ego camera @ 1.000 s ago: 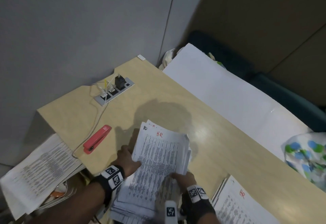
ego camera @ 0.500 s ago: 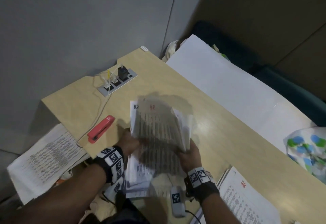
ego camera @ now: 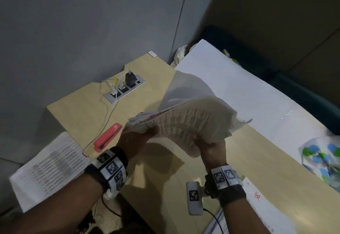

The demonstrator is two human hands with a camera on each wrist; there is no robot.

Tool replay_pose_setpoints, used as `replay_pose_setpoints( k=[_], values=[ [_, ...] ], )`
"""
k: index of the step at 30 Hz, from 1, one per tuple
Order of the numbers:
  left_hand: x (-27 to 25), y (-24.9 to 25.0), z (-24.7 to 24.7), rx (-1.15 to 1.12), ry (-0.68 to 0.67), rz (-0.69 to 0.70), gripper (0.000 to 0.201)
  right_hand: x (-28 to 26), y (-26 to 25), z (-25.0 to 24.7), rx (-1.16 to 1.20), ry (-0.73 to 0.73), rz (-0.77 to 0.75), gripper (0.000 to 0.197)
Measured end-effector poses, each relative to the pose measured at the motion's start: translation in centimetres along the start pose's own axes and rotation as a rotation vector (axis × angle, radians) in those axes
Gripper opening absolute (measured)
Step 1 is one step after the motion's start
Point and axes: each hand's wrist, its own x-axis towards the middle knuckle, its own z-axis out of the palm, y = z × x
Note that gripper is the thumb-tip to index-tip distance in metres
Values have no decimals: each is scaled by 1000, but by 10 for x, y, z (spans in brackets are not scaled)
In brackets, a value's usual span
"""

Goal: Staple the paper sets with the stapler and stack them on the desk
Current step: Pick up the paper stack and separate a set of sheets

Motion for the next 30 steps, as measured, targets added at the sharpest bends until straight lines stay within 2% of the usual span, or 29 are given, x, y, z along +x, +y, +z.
replay_pose_setpoints(
  k=[2,3,4,7,9,12,14,16,18,20,21,23,24,28,30],
  values=[
    [-3,-4,0,6,-38,49,32,-4,4,2,-27,-15,38,75],
    [-4,-7,0,11,-28,65,49,-5,7,1,5,9,29,74],
    [-4,-8,-2,7,-5,94,68,-4,11,-3,51,49,8,66],
    [5,-10,-11,-29,-53,184,90,1,2,-8,132,113,-43,46],
    [9,-5,-15,-74,-143,143,98,5,-3,-8,90,115,-128,44],
    [17,-2,-10,-71,-122,83,65,12,-5,-1,-21,55,-161,42],
    [16,10,-6,-118,-45,150,45,11,-3,1,-65,-9,-172,37],
    [15,19,-5,-58,46,269,41,7,-4,1,-88,-30,-164,36],
    [17,24,-7,8,102,346,38,7,-8,-1,-108,4,-201,50],
    [19,24,-7,59,107,440,33,11,-12,-4,-166,102,-356,66],
    [20,22,-6,101,100,506,26,14,-13,-5,-203,140,-452,69],
    [21,15,-6,153,64,644,16,21,-15,-7,-278,128,-582,64],
    [22,12,-6,158,61,674,16,23,-17,-7,-290,102,-576,59],
    [20,13,-6,48,95,605,19,21,-17,-7,-228,79,-516,32],
    [18,15,-5,16,151,562,26,19,-15,-6,-147,66,-499,45]
  ],
)
